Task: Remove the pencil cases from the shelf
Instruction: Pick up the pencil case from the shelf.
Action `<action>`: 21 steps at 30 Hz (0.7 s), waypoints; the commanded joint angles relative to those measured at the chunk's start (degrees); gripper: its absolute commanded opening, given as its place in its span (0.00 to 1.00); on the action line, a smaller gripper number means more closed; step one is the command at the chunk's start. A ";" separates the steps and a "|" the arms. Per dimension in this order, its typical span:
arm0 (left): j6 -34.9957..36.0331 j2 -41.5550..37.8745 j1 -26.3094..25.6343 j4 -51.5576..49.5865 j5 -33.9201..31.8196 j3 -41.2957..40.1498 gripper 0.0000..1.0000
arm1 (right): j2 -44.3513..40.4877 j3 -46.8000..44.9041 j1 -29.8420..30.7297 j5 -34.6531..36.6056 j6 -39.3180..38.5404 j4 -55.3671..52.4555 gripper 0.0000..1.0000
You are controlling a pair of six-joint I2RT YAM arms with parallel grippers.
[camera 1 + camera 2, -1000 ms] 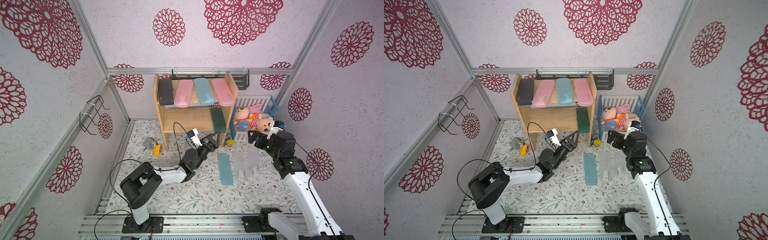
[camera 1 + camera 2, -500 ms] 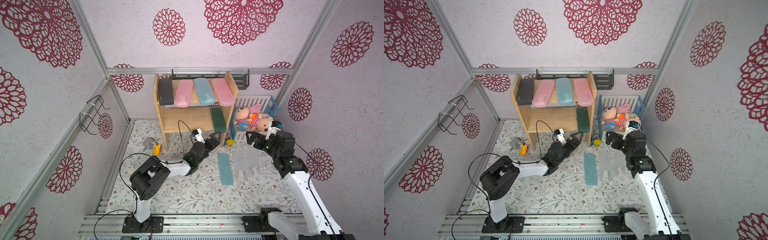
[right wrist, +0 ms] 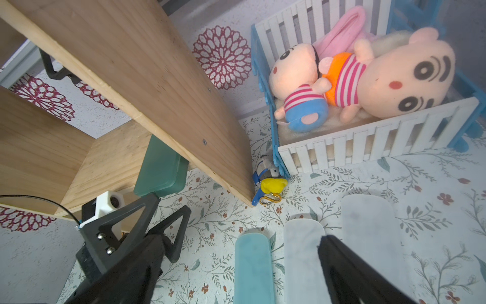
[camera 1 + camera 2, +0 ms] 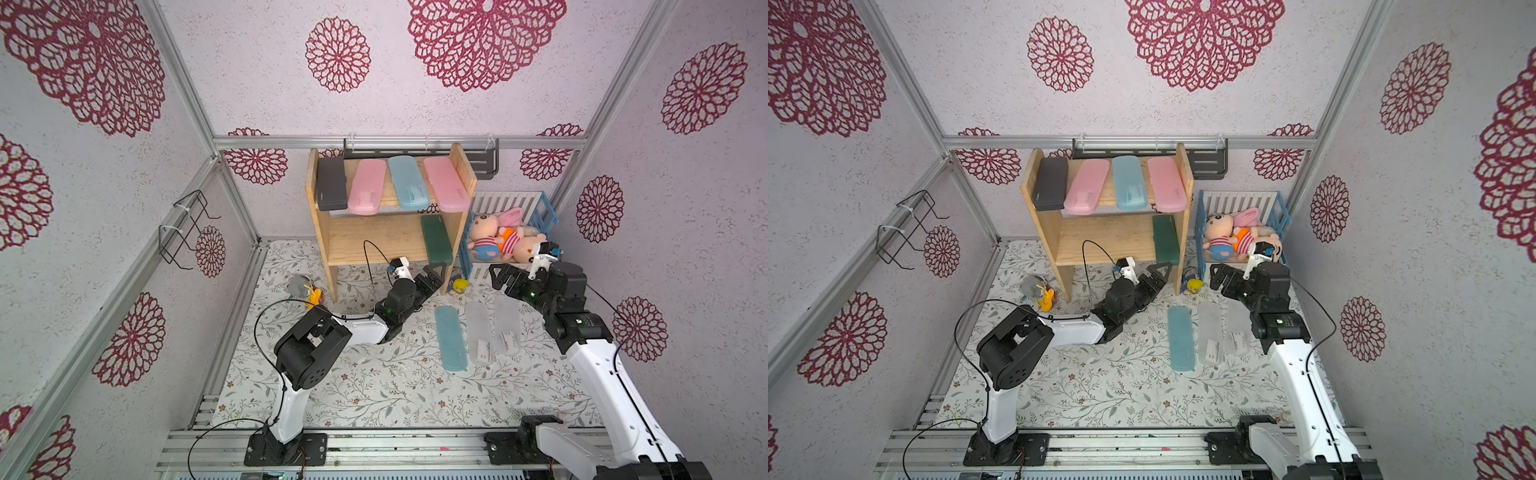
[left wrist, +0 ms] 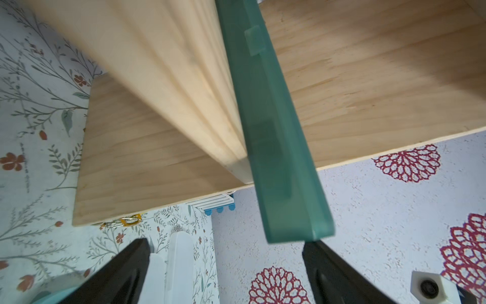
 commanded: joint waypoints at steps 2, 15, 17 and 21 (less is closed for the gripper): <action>0.22 -0.89 1.34 0.43 -0.25 0.73 0.98 | -2.36 -0.95 0.30 -0.86 1.59 3.21 0.99; -0.24 -1.95 1.31 2.75 0.06 0.63 0.98 | -1.80 1.16 0.90 0.06 0.32 1.43 0.99; -0.18 -2.31 1.27 3.31 -0.22 0.43 0.98 | -1.41 1.53 0.92 0.12 0.08 1.15 0.99; -0.51 -2.30 2.03 2.60 0.45 1.94 0.98 | -0.42 2.16 1.09 0.37 -0.28 0.84 0.99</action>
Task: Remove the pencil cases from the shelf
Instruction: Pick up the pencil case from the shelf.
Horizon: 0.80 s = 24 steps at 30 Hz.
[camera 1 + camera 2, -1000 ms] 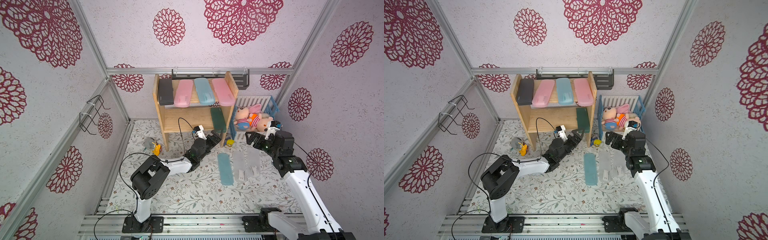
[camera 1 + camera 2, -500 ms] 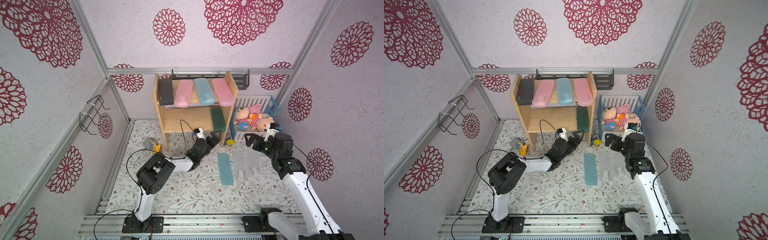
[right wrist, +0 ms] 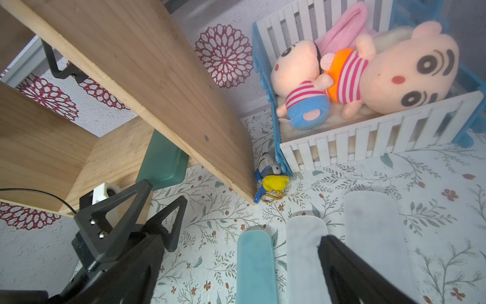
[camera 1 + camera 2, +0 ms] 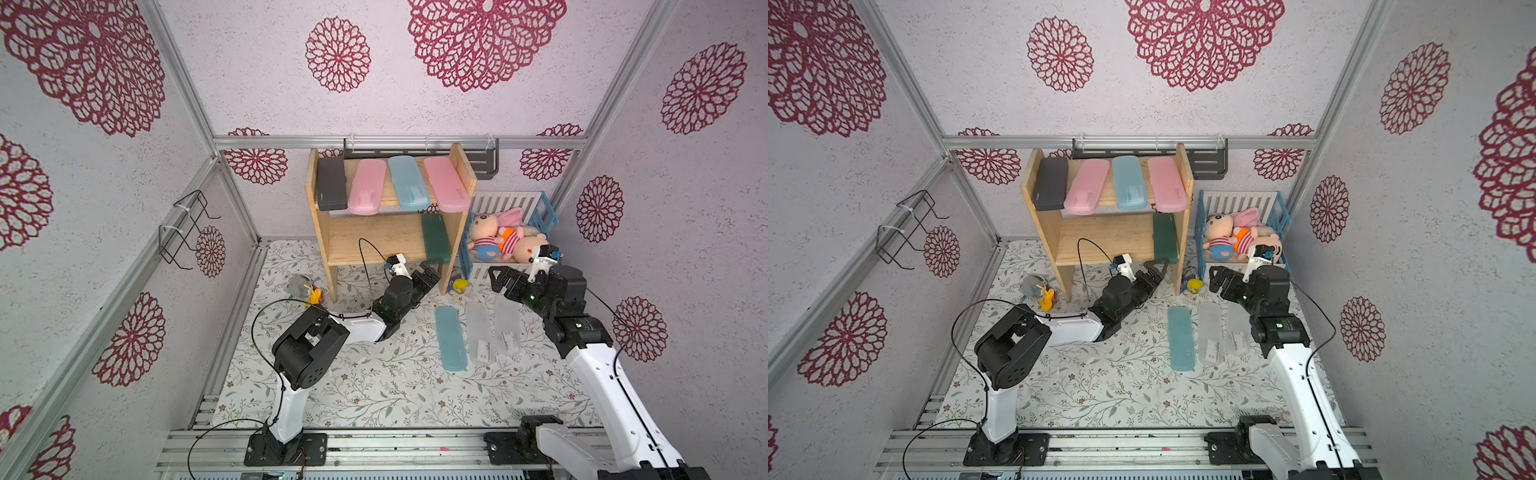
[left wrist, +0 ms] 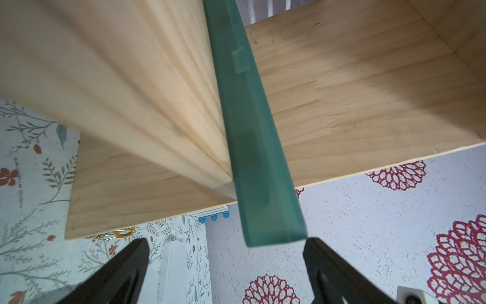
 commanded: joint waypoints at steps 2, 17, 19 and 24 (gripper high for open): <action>-0.38 -1.47 1.51 1.30 1.07 2.70 0.99 | 0.68 2.97 0.50 0.11 -0.80 0.75 0.99; 0.50 1.69 3.65 -7.55 4.87 10.60 0.99 | 2.03 1.93 1.56 0.44 0.01 1.23 0.99; 0.79 1.86 3.72 -8.79 5.26 11.54 0.99 | 1.92 1.79 1.66 0.71 -0.26 0.89 0.99; 0.78 2.36 3.71 -10.75 6.18 13.24 0.99 | 1.81 1.82 1.75 0.98 -0.70 0.34 0.99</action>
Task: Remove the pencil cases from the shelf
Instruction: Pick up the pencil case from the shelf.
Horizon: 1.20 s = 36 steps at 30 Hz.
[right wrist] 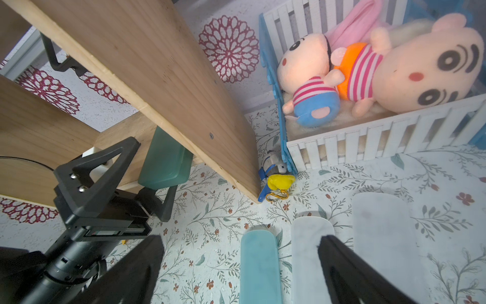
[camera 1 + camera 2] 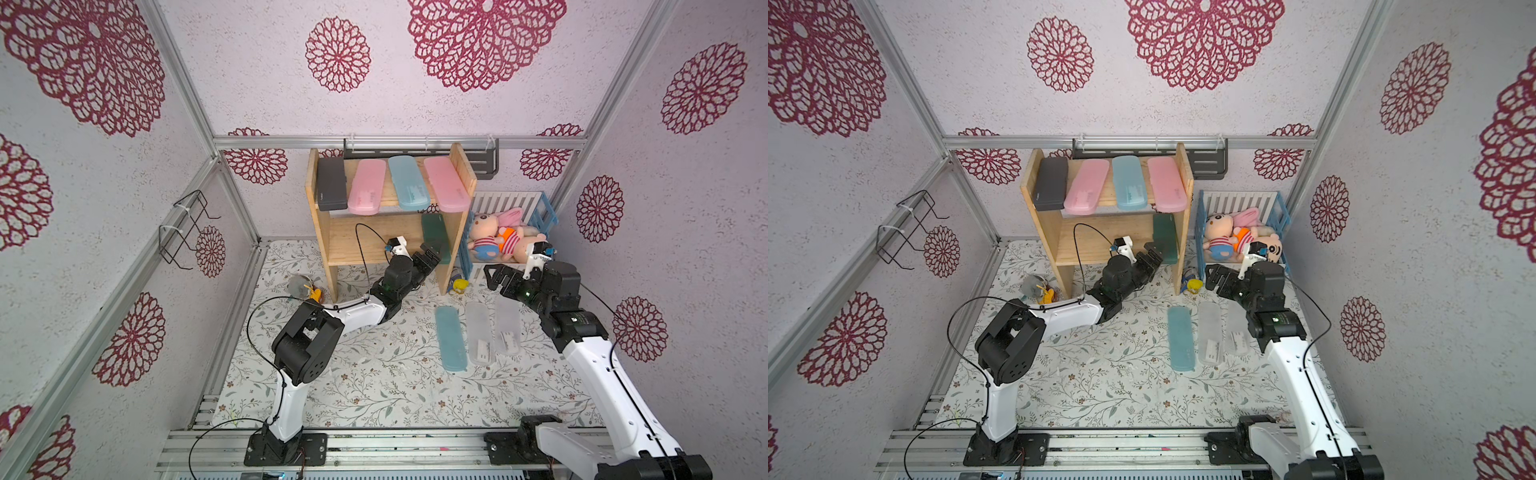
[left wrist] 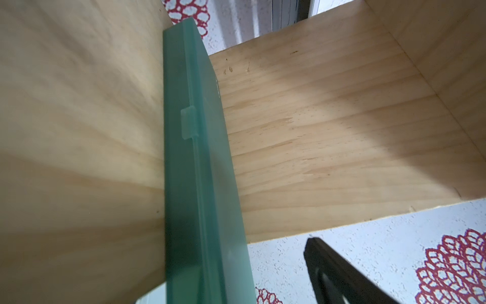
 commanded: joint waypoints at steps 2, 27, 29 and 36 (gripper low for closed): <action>0.54 1.04 0.56 -1.15 1.64 2.12 0.94 | -0.41 0.68 0.36 0.75 -0.89 0.32 0.99; -1.93 -1.19 -1.41 -3.49 2.37 -0.76 0.30 | -2.05 -0.79 1.26 1.55 -1.39 -1.33 0.99; -1.93 -1.88 -1.72 -2.60 1.74 -2.24 0.30 | -2.35 -0.67 1.26 1.40 -1.40 -1.52 0.99; -1.43 -4.05 -2.81 0.17 0.29 -6.04 0.24 | -3.52 -0.67 1.65 1.71 -1.47 -2.14 0.99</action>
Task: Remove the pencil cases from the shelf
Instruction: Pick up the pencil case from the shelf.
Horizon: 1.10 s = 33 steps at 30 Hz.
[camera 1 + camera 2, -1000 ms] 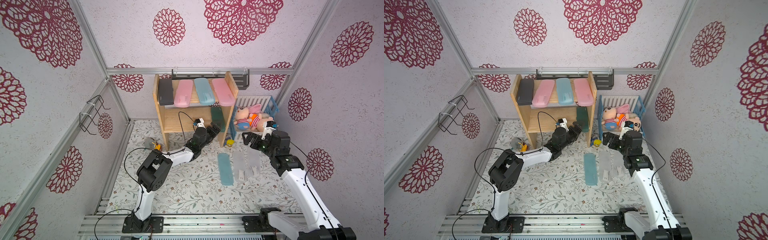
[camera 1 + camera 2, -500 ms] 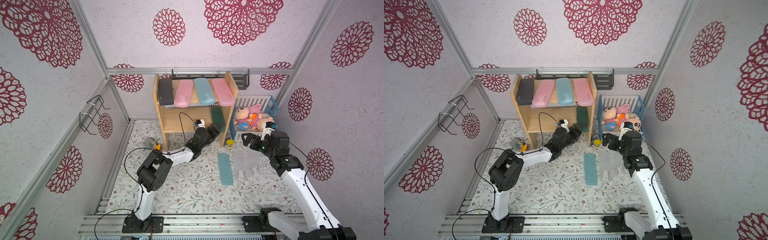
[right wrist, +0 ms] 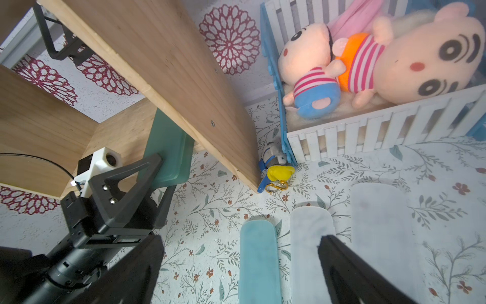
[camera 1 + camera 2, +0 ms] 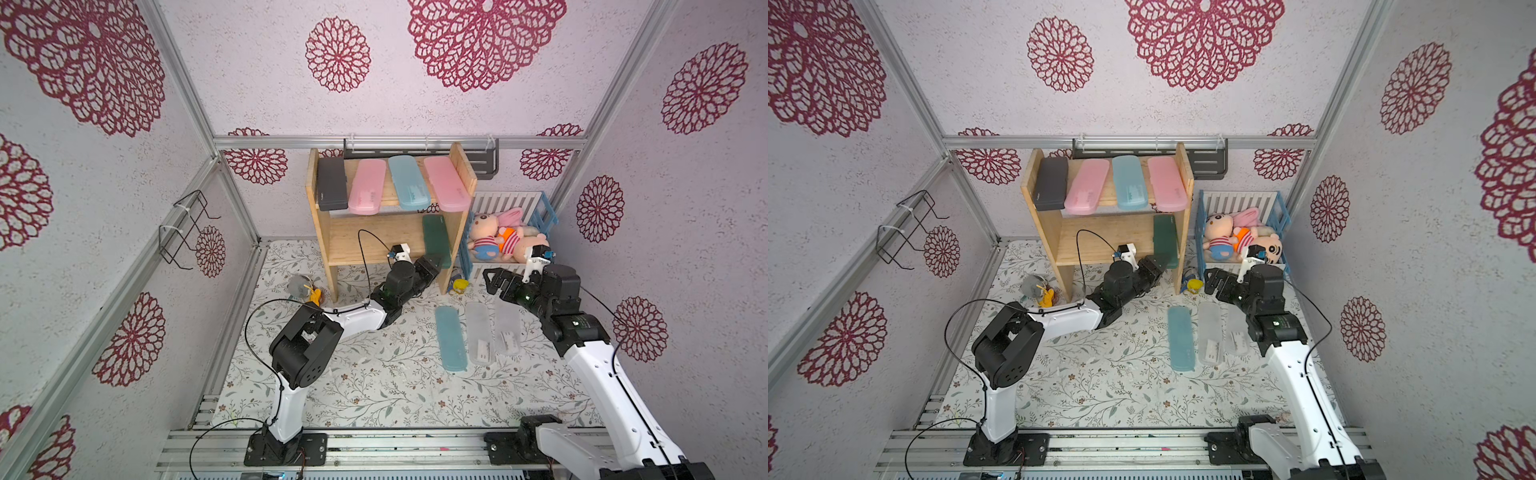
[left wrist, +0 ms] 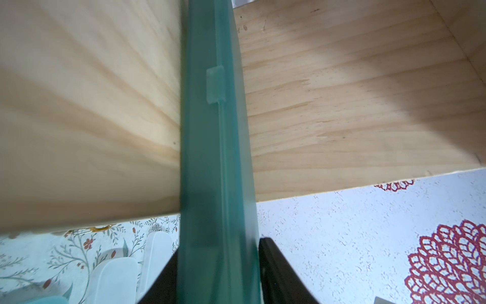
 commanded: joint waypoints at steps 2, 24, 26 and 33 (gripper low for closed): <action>1.30 -3.81 -1.02 3.97 -1.99 -3.87 0.24 | -1.75 -0.10 0.84 2.29 -0.80 0.31 0.99; 32.07 -37.57 -7.08 8.88 -13.08 -43.44 0.00 | -6.11 -2.38 27.77 14.88 12.59 6.55 0.99; 35.57 -40.38 -9.38 9.98 -14.37 -46.03 0.00 | -4.66 -3.69 30.86 12.30 14.32 11.76 0.99; 45.95 -48.11 -17.82 6.30 -23.99 -49.25 0.00 | 4.11 -1.56 35.17 4.44 17.70 21.11 0.99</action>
